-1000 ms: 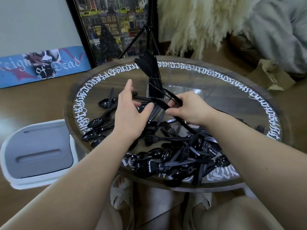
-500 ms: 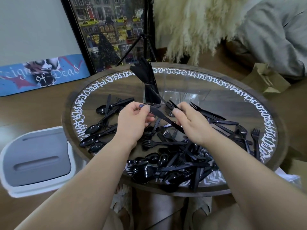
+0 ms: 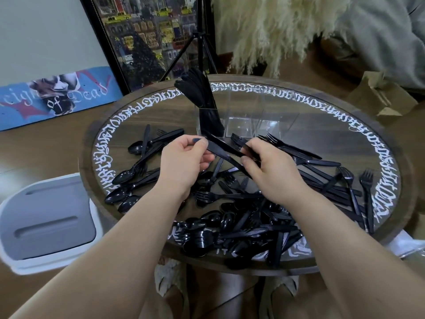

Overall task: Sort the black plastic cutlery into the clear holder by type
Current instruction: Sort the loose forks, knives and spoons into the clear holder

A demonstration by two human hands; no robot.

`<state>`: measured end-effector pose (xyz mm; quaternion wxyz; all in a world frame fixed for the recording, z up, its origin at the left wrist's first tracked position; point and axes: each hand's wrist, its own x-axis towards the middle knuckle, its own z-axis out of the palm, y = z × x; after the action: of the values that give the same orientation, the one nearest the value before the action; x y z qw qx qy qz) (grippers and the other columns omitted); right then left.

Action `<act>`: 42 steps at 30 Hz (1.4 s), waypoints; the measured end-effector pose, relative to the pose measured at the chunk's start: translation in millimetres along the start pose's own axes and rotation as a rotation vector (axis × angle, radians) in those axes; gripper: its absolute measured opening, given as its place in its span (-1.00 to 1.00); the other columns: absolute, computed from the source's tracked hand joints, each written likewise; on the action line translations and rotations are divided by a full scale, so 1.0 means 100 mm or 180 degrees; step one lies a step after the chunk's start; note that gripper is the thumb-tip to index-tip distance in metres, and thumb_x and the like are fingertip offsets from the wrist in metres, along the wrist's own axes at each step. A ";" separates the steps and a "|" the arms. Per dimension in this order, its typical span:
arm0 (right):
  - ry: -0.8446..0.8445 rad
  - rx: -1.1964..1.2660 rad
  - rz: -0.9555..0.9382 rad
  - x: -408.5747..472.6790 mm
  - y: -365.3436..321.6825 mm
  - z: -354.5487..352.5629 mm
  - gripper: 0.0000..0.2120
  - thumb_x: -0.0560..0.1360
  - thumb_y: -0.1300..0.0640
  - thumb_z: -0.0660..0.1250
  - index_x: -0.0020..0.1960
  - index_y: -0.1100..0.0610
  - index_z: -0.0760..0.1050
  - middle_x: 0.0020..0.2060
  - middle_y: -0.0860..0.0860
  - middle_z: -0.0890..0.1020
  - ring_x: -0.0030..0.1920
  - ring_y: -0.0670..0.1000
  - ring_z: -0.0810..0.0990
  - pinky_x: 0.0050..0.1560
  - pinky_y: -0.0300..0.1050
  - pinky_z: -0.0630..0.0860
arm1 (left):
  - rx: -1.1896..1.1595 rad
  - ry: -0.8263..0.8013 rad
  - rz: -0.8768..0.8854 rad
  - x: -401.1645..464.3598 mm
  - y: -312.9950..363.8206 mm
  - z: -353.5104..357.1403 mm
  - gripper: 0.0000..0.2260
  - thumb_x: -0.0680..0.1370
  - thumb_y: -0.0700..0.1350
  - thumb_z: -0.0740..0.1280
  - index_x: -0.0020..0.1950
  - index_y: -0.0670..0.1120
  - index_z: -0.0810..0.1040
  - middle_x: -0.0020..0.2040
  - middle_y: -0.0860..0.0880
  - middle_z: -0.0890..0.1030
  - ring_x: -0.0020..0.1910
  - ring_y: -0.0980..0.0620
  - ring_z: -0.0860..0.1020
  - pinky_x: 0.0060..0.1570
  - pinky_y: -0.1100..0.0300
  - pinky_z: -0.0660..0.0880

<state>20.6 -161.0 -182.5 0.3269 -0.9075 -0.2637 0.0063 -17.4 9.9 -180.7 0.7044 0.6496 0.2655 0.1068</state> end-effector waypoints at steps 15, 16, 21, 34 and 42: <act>0.0013 -0.0229 -0.0389 0.02 -0.03 0.15 -0.57 0.47 0.20 0.31 0.30 -0.09 0.51 -0.24 -0.23 0.57 -0.15 -0.01 0.39 -0.13 -0.10 0.40 | -0.0290 0.0157 -0.0092 0.02 0.02 0.01 -0.87 0.57 -0.28 0.26 -0.11 -0.11 0.55 -0.36 -0.04 0.54 -0.44 0.13 0.58 -0.42 0.32 0.50; -0.0020 -0.0229 -0.0382 0.02 -0.02 0.16 -0.56 0.47 0.19 0.31 0.31 -0.11 0.50 -0.17 -0.17 0.63 -0.15 -0.01 0.39 -0.12 -0.10 0.41 | -0.0326 0.0121 -0.0105 0.02 0.02 0.01 -0.85 0.58 -0.26 0.24 -0.13 -0.10 0.55 -0.35 -0.05 0.54 -0.43 0.12 0.58 -0.40 0.30 0.51; -0.0131 -0.0110 -0.0381 0.03 0.04 0.15 -0.54 0.48 0.18 0.34 0.32 -0.16 0.48 -0.09 -0.09 0.65 -0.09 -0.02 0.43 0.01 -0.08 0.42 | -0.0592 -0.0066 -0.0224 0.01 0.05 -0.02 -0.78 0.63 -0.21 0.13 -0.09 -0.08 0.56 -0.44 0.01 0.58 -0.37 0.06 0.59 -0.32 0.25 0.54; -0.0243 -0.0092 -0.0140 0.05 0.00 0.09 -0.47 0.50 -0.14 -0.01 0.39 -0.05 0.42 -0.01 -0.09 0.44 0.02 -0.04 0.46 0.00 -0.08 0.41 | -0.0125 -0.0092 -0.0002 0.07 -0.04 -0.06 -0.84 0.63 -0.18 0.20 -0.08 -0.08 0.56 -0.23 -0.05 0.63 -0.37 0.15 0.60 -0.35 0.32 0.52; 0.0561 -0.0112 -0.0031 0.11 -0.03 0.08 -0.81 0.58 0.14 0.23 0.10 0.12 0.58 -0.13 -0.05 0.48 -0.17 -0.02 0.48 -0.14 -0.16 0.38 | 0.0071 -0.0176 0.0135 0.06 -0.03 -0.06 -0.88 0.61 -0.16 0.25 -0.06 -0.07 0.57 -0.20 -0.09 0.61 -0.36 0.16 0.61 -0.32 0.32 0.53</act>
<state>27.2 -149.0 -185.8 0.3328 -0.9089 -0.2384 -0.0798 -16.0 17.4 -185.3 0.7018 0.6655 0.2334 0.1008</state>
